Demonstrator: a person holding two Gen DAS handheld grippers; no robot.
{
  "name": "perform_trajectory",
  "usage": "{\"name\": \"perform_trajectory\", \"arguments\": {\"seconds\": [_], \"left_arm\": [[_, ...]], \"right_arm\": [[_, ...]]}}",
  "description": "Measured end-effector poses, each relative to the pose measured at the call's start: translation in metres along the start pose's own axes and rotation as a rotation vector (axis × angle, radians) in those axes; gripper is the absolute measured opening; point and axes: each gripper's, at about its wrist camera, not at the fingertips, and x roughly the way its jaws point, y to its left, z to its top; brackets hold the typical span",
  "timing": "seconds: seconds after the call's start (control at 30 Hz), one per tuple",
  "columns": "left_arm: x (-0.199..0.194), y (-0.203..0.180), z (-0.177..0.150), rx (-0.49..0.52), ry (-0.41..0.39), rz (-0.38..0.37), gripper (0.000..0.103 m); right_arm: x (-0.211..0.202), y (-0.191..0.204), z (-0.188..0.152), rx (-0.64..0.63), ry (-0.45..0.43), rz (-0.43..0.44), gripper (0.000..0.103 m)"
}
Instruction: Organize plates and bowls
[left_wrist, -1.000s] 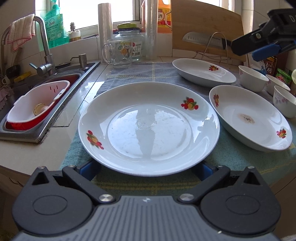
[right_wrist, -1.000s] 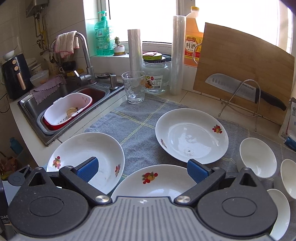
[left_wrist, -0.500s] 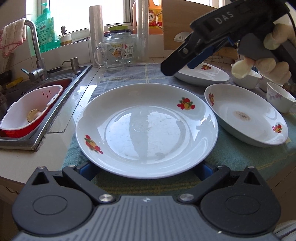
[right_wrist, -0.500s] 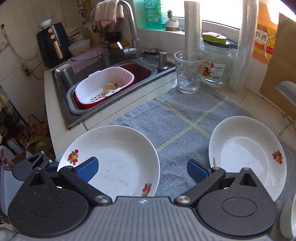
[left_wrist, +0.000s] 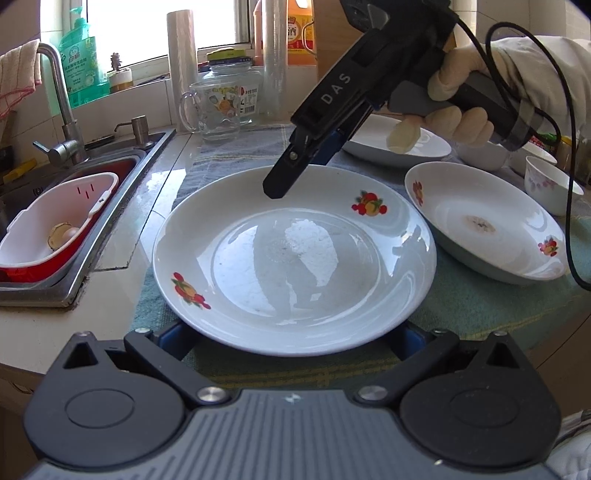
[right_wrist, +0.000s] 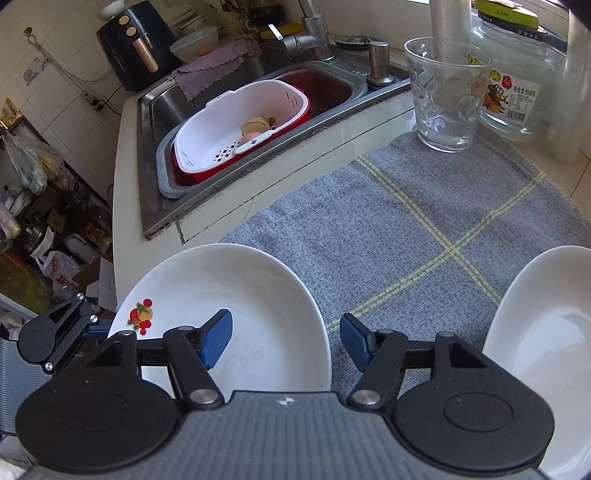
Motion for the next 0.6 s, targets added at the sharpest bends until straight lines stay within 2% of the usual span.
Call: {"name": "perform_trajectory", "arguments": {"seconds": [0.13, 0.6], "left_arm": [[0.0005, 0.0006, 0.0011, 0.005, 0.007, -0.007, 0.102], [-0.0006, 0.0044, 0.0102, 0.02, 0.04, -0.013, 0.101]], "right_arm": [[0.0041, -0.0029, 0.0012, 0.011, 0.019, 0.035, 0.059], [-0.0042, -0.0097, 0.0021, 0.059, -0.012, 0.092, 0.059]]}}
